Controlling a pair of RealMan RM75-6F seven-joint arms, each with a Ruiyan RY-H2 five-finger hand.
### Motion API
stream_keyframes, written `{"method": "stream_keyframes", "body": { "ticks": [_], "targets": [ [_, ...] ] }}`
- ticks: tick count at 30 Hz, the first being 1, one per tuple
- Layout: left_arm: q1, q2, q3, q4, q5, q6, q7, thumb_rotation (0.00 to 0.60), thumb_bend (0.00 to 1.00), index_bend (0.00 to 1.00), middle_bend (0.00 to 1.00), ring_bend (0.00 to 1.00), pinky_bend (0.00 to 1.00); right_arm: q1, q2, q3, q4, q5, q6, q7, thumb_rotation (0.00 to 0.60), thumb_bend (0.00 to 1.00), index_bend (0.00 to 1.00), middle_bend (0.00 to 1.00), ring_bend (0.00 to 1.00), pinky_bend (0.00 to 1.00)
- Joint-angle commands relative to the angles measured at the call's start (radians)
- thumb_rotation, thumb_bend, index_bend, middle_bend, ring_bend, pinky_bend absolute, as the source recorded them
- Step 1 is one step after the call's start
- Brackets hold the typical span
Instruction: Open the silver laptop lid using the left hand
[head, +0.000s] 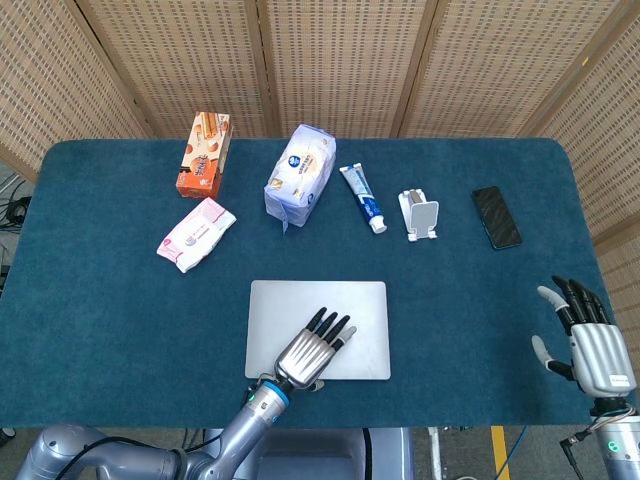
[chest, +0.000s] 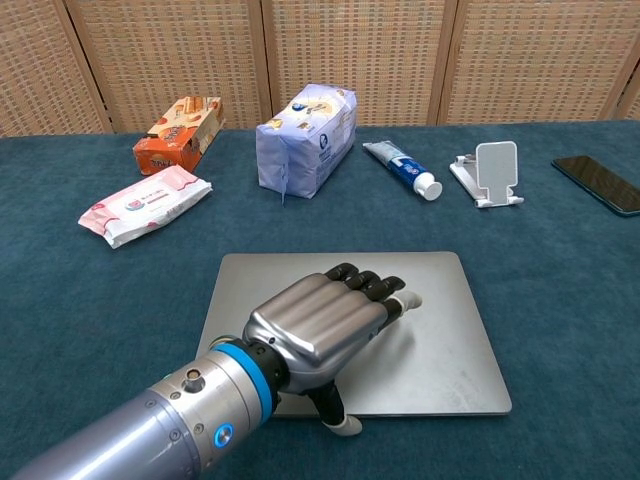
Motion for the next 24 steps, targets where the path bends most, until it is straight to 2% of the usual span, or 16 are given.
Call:
{"method": "stream_keyframes", "body": {
  "ticks": [1, 24],
  "targets": [
    [-0.001, -0.004, -0.006, 0.004, -0.001, 0.004, -0.003, 0.543, 0.14, 0.0, 0.0, 0.0, 0.0, 0.0, -0.001, -0.001, 0.002, 0.001, -0.002, 0.002, 0.6, 0.41, 0.16, 0.08, 0.0, 0.1],
    [-0.016, 0.008, -0.017, -0.016, -0.012, 0.02, 0.018, 0.545, 0.14, 0.0, 0.0, 0.0, 0.0, -0.002, 0.0, 0.002, 0.005, 0.005, -0.007, 0.009, 0.6, 0.41, 0.16, 0.08, 0.0, 0.1]
  ]
}}
